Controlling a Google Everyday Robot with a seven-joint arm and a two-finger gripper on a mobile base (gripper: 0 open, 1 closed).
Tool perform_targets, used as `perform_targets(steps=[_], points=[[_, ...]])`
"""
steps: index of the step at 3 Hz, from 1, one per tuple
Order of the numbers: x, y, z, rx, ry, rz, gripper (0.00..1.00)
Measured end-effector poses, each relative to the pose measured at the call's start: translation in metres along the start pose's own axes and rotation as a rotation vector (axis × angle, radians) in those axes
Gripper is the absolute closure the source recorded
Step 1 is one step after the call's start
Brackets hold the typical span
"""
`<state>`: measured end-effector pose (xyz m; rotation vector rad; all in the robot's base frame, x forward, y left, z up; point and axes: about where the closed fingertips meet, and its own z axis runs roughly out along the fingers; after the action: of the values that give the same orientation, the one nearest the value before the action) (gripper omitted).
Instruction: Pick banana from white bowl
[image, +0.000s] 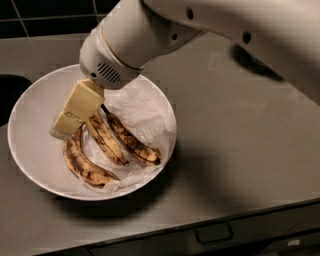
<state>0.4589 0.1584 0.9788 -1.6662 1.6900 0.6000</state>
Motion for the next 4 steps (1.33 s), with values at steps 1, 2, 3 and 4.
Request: perform_targets(steps=[1, 2, 3, 4], points=[[0.0, 0.002, 0.012, 0.004, -0.021, 0.023, 0.0], [0.003, 0.003, 0.022, 0.016, -0.035, 0.058, 0.0], [0.006, 0.006, 0.029, 0.019, -0.044, 0.081, 0.0], [0.011, 0.008, 0.038, 0.016, -0.05, 0.103, 0.0]])
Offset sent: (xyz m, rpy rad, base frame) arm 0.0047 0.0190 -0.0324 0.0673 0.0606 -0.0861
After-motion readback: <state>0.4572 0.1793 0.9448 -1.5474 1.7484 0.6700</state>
